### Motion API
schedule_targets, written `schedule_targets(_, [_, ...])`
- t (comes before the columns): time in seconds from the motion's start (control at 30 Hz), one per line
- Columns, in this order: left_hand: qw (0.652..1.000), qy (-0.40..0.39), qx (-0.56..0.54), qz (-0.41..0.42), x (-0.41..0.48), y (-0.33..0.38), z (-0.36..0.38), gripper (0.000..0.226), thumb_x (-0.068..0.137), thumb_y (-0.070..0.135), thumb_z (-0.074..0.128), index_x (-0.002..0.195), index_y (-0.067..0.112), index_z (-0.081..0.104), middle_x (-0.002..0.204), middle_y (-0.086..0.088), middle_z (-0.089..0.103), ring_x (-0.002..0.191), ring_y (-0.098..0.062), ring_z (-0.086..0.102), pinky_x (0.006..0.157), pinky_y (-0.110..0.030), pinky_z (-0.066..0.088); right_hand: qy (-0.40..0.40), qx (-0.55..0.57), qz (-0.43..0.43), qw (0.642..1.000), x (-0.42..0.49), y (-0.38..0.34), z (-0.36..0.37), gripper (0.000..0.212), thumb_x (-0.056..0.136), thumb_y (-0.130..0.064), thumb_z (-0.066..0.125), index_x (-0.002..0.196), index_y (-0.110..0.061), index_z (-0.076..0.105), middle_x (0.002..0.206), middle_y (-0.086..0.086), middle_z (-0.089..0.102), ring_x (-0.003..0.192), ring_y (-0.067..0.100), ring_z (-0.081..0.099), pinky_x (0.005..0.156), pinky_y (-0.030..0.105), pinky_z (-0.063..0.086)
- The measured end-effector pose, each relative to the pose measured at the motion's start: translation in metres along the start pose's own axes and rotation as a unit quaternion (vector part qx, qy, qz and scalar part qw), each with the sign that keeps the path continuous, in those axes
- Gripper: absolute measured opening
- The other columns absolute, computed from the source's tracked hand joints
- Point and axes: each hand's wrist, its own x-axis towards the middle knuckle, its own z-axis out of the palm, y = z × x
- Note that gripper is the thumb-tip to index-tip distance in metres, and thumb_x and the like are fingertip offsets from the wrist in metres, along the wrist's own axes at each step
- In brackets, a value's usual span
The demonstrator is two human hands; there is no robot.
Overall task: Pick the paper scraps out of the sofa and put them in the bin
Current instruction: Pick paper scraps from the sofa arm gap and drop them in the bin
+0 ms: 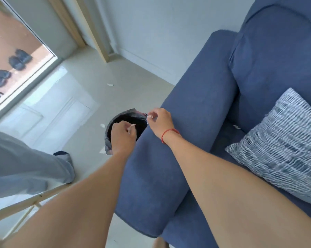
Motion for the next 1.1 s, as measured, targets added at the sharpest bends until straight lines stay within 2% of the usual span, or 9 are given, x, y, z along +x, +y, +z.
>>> schedule_targets(0.07, [0.999,0.013,0.004,-0.031,0.019,-0.008,-0.005,0.018,0.089,0.014,0.055,0.082,0.002,0.067,0.073,-0.006,0.059,0.073,-0.027,0.056,0.068,-0.031,0.043,-0.014,0.003,0.002,1.000,0.017,-0.009,0.019,0.018,0.088,-0.005,0.052,0.095,-0.007,0.068,0.104,0.013,0.067,0.096,0.027,0.064,0.088,0.036,0.054])
schedule_targets(0.13, [0.997,0.017,-0.001,-0.072,0.035,-0.016,-0.010,0.018,0.089,0.013,0.055,0.099,0.004,0.067,0.097,-0.010,0.063,0.080,-0.022,0.054,0.071,-0.029,0.043,-0.030,0.000,0.010,1.000,0.029,-0.019,0.033,0.019,0.087,-0.004,0.051,0.097,-0.008,0.067,0.107,0.011,0.067,0.099,0.026,0.063,0.090,0.040,0.054])
schedule_targets(0.3, [0.991,-0.053,0.022,-0.123,0.052,-0.022,-0.011,0.048,0.092,0.017,0.056,0.139,0.009,0.048,0.142,-0.011,0.049,0.130,-0.026,0.049,0.109,-0.036,0.040,-0.162,-0.057,0.058,0.983,0.040,-0.032,0.045,0.050,0.090,-0.009,0.051,0.139,-0.009,0.046,0.143,0.011,0.049,0.132,0.028,0.046,0.109,0.036,0.041])
schedule_targets(0.43, [0.991,-0.074,0.038,-0.106,0.038,-0.003,-0.005,0.050,0.093,0.020,0.054,0.141,0.009,0.046,0.145,-0.009,0.049,0.129,-0.026,0.050,0.110,-0.037,0.039,-0.120,-0.017,0.065,0.990,0.035,-0.024,0.024,0.046,0.090,-0.010,0.046,0.136,-0.011,0.051,0.128,0.006,0.057,0.118,0.023,0.054,0.095,0.030,0.045])
schedule_targets(0.6, [0.992,-0.077,0.060,-0.080,0.002,0.043,0.008,0.047,0.094,0.025,0.052,0.139,0.014,0.048,0.142,-0.004,0.052,0.122,-0.024,0.056,0.097,-0.032,0.044,-0.044,-0.008,0.049,0.998,0.016,0.001,-0.038,0.044,0.093,-0.012,0.045,0.137,-0.009,0.049,0.136,0.005,0.052,0.134,0.023,0.044,0.109,0.031,0.038])
schedule_targets(0.77, [0.995,-0.090,0.044,-0.028,-0.052,0.114,0.038,0.018,0.091,0.024,0.049,0.100,0.020,0.065,0.088,-0.003,0.065,0.089,-0.031,0.064,0.079,-0.039,0.056,-0.021,-0.056,0.057,0.997,-0.017,0.045,-0.117,0.044,0.094,-0.017,0.046,0.138,-0.011,0.049,0.155,0.006,0.034,0.144,0.022,0.030,0.118,0.040,0.028])
schedule_targets(0.9, [0.990,-0.125,0.062,0.016,-0.089,0.156,0.078,0.047,0.094,0.030,0.049,0.139,0.016,0.048,0.132,-0.004,0.059,0.119,-0.026,0.058,0.094,-0.039,0.052,-0.008,-0.086,0.091,0.992,-0.039,0.087,-0.168,0.043,0.094,-0.021,0.049,0.136,-0.011,0.050,0.153,0.007,0.037,0.141,0.026,0.035,0.116,0.044,0.030])
schedule_targets(1.0, [0.987,-0.146,0.065,0.033,-0.110,0.167,0.107,0.048,0.095,0.029,0.048,0.141,0.016,0.045,0.141,-0.006,0.053,0.122,-0.025,0.057,0.090,-0.033,0.050,-0.008,-0.093,0.107,0.990,-0.054,0.112,-0.191,0.043,0.094,-0.021,0.049,0.134,-0.009,0.050,0.146,0.008,0.045,0.134,0.028,0.044,0.111,0.044,0.036])
schedule_targets(1.1, [0.981,-0.165,0.094,0.038,-0.131,0.168,0.132,0.044,0.093,0.027,0.048,0.132,0.008,0.052,0.133,-0.014,0.058,0.118,-0.033,0.058,0.091,-0.041,0.051,-0.014,-0.082,0.133,0.988,-0.069,0.134,-0.201,0.039,0.093,-0.020,0.048,0.130,-0.008,0.053,0.139,0.010,0.051,0.127,0.030,0.050,0.109,0.045,0.039])
